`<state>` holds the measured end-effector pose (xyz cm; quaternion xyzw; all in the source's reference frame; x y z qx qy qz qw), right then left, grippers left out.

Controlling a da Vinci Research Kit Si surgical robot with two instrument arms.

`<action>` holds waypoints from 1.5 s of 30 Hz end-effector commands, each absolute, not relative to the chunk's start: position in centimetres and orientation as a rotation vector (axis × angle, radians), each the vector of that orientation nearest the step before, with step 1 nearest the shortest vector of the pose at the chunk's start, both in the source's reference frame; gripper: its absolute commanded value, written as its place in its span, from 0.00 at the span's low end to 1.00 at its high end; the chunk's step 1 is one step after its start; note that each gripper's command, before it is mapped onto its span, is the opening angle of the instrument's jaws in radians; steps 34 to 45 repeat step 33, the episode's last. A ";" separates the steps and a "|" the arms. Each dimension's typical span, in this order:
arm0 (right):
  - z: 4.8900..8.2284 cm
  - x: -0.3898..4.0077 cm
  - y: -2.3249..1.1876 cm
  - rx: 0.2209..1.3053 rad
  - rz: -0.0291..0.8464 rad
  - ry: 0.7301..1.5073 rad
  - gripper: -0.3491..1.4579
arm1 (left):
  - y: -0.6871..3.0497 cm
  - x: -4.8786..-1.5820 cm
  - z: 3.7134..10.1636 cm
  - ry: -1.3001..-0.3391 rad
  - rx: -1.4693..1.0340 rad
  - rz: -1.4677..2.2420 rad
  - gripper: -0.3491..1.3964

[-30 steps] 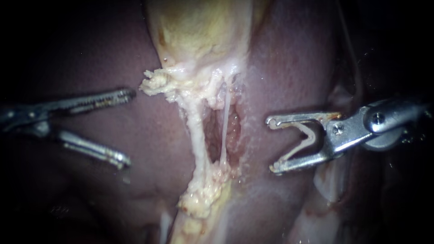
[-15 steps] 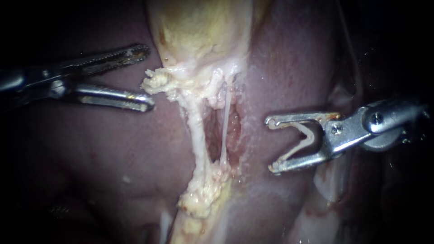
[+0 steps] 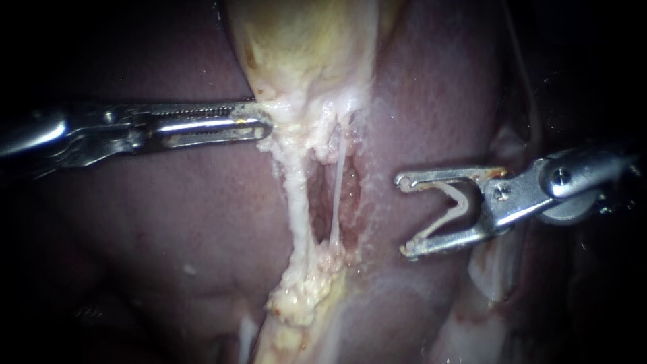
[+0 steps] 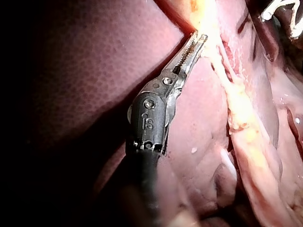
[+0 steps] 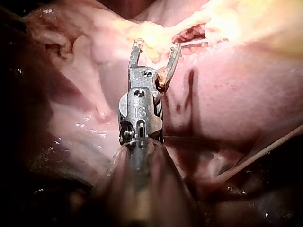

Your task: Grabbing gallbladder

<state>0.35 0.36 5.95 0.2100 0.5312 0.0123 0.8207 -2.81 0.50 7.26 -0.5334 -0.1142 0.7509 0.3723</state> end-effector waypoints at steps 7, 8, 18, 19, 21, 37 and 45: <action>5.95 0.35 0.36 0.447 0.026 1.131 0.47 | 0.49 -2.67 7.13 -0.348 -1.316 1.922 0.00; 5.95 0.35 0.36 0.447 0.026 1.131 0.47 | 0.51 -2.65 7.09 -0.356 -1.305 1.930 0.00; 5.95 0.34 0.37 0.447 0.026 1.131 0.47 | 0.99 -2.29 6.51 -0.382 -1.300 1.889 0.00; 5.95 0.34 0.37 0.447 0.026 1.131 0.47 | 1.04 -2.23 6.44 -0.372 -1.306 1.881 0.00; 5.95 0.34 0.37 0.447 0.026 1.131 0.47 | 1.10 -2.17 6.36 -0.366 -1.315 1.880 0.00; 5.95 0.34 0.37 0.447 0.026 1.131 0.47 | 1.10 -2.15 6.34 -0.356 -1.310 1.876 0.00; 5.95 0.34 0.37 0.447 0.026 1.131 0.47 | 1.10 -2.15 6.34 -0.356 -1.310 1.876 0.00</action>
